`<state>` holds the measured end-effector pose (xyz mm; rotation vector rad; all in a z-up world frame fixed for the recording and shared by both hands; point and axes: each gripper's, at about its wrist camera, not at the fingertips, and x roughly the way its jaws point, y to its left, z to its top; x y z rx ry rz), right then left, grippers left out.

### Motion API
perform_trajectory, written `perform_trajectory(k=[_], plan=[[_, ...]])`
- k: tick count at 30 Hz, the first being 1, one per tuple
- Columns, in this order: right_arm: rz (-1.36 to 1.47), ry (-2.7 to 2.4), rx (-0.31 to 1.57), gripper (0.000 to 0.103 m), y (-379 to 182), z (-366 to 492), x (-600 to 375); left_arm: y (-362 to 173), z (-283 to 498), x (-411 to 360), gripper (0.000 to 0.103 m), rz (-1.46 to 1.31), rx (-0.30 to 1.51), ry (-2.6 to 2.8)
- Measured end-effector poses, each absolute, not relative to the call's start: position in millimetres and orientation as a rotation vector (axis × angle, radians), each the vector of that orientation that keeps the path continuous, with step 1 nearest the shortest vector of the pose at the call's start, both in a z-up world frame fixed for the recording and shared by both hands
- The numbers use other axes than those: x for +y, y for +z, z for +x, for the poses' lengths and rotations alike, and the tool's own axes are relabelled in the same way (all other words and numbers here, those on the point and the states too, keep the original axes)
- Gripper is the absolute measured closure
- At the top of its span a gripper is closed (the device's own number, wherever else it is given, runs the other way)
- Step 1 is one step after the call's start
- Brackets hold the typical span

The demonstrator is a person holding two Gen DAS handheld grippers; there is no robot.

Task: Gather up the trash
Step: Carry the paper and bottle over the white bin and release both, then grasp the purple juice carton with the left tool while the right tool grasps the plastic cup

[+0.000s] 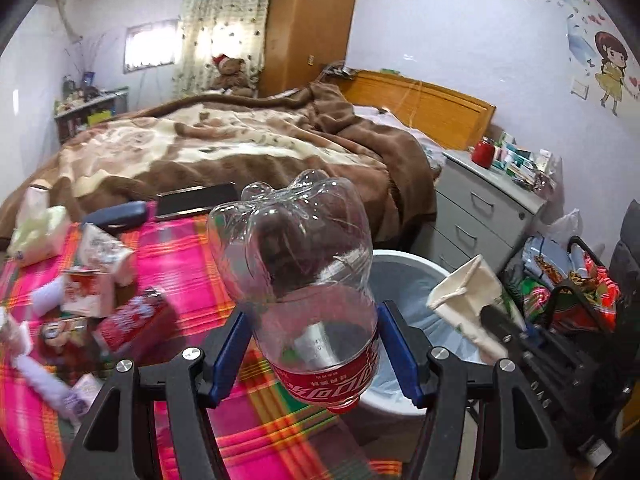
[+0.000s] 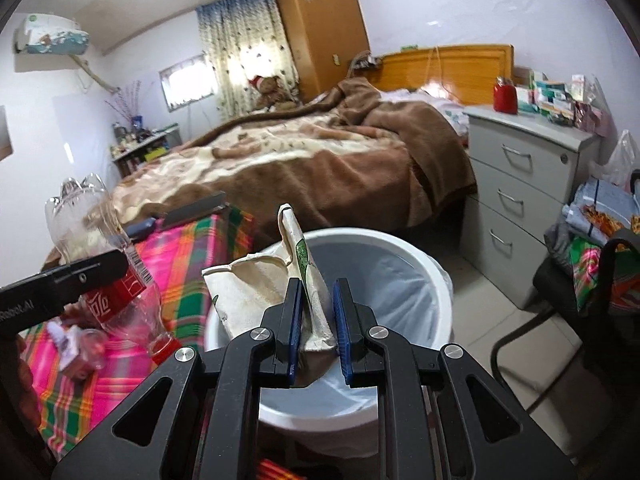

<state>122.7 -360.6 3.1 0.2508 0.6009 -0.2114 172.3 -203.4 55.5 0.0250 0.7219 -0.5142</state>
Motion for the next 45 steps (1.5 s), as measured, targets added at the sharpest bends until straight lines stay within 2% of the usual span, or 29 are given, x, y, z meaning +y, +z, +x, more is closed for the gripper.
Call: perform_trajectory(k=[10, 17, 19, 20, 21, 23, 34, 45], plan=[[0.228, -0.287, 0.689, 0.087, -13.7, 128.6, -382.1, 21.9, 190.2, -263.8, 0.039, 0.083, 0.785, -0.591], [0.245, -0.284, 0.717, 0.085, -18.8, 126.9, -389.1, 11.7, 194.6, -273.0, 0.038, 0.085, 0.806, -0.599], [0.241, -0.285, 0.724, 0.081, -18.5, 124.7, -388.0, 11.7, 194.3, -272.8, 0.032, 0.077, 0.805, -0.604], [0.242, -0.287, 0.721, 0.074, -18.0, 124.4, -387.8, 11.9, 194.0, -272.0, 0.029, 0.071, 0.804, -0.604], [0.245, -0.285, 0.718, 0.061, -18.3, 126.2, -388.7, 12.6, 193.8, -271.7, 0.029, 0.067, 0.802, -0.603], [0.258, -0.274, 0.705, 0.047, -17.2, 125.8, -389.7, 14.8, 191.2, -269.5, 0.028, 0.068, 0.792, -0.607], [0.255, -0.251, 0.659, 0.047, -3.3, 125.7, -370.4, 26.6, 174.6, -234.0, 0.028, 0.061, 0.758, -0.544], [0.234, -0.183, 0.62, 0.047, 5.6, 124.4, -331.7, 38.1, 150.7, -158.6, 0.028, 0.023, 0.709, -0.439]])
